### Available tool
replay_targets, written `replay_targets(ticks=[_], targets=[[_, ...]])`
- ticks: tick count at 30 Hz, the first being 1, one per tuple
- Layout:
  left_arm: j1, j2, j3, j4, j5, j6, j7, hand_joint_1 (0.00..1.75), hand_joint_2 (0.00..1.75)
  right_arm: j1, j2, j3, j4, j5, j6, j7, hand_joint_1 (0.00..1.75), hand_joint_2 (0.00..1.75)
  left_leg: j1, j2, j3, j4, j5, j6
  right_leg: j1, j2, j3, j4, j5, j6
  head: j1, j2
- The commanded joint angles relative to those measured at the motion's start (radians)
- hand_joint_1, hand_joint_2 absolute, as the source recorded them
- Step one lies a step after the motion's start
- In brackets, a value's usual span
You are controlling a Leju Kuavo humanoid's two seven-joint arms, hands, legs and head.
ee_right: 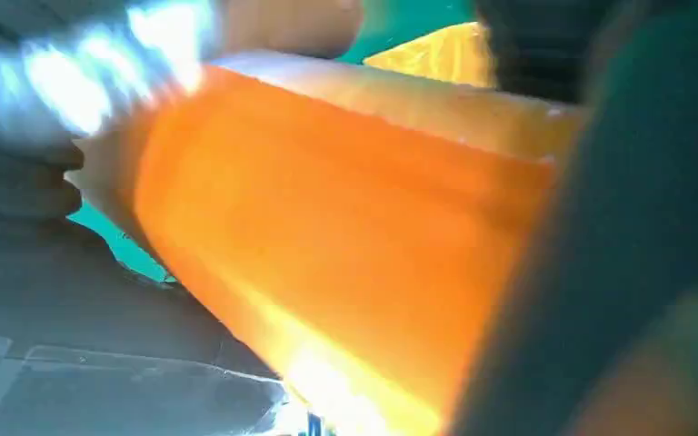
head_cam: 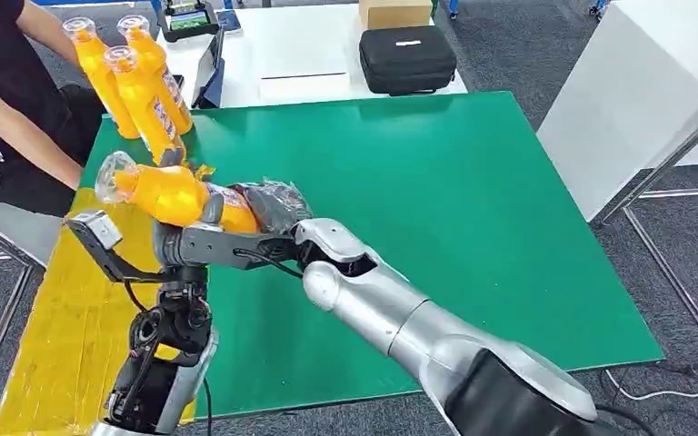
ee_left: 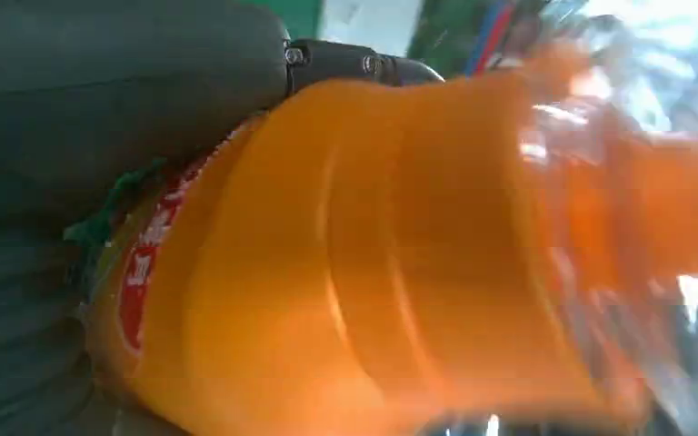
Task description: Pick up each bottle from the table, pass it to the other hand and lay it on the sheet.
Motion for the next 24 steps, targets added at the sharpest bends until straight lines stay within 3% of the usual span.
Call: replay_targets(ticks=[1,2,3,4,14,24], targets=[[-0.109,-0.038,-0.126,0.119,0.117,-0.115,0.081,0.0,1.75,0.026,-0.001,0.178,-0.025,0.029,0.024,-0.008,1.75,1.75,0.0,-0.003,0.007,0.0,-0.002,-0.002,0.0,-0.007,0.009,0.0,-0.005,0.0,-0.001,0.0],[-0.117,-0.038,-0.135,0.126,0.118,-0.119,0.083,0.0,1.75,0.028,-0.001,0.176,-0.019,0.03,0.023,-0.01,1.75,1.75,0.001,-0.002,0.004,0.0,-0.001,-0.001,0.001,-0.005,0.006,0.0,-0.003,0.0,0.0,0.0],[-0.123,-0.042,-0.142,0.134,0.143,-0.134,0.095,1.59,1.75,0.03,-0.001,0.173,-0.012,0.032,0.025,-0.014,1.75,1.75,0.0,-0.002,0.005,0.001,-0.002,-0.002,0.001,-0.006,0.007,0.001,-0.004,0.0,-0.002,0.0],[-0.129,-0.042,-0.153,0.138,0.141,-0.136,0.087,1.75,1.75,0.034,-0.001,0.165,-0.008,0.03,0.026,-0.016,1.75,1.75,0.0,-0.003,0.003,0.0,-0.001,-0.001,0.001,-0.006,0.005,0.0,-0.003,0.0,0.0,0.0],[-0.129,-0.042,-0.143,0.121,0.145,-0.106,0.057,1.75,1.75,0.038,-0.001,0.15,-0.001,0.034,0.03,-0.004,1.75,1.75,0.0,-0.002,0.007,0.002,-0.004,-0.002,0.001,-0.007,0.009,0.001,-0.006,-0.001,-0.001,0.0],[-0.123,-0.045,-0.141,0.11,0.124,-0.085,0.037,1.75,1.75,0.038,-0.001,0.127,0.01,0.022,0.038,0.0,1.75,1.75,0.001,-0.001,0.003,0.0,-0.001,-0.001,0.001,-0.005,0.004,0.0,-0.002,0.0,0.0,0.0]])
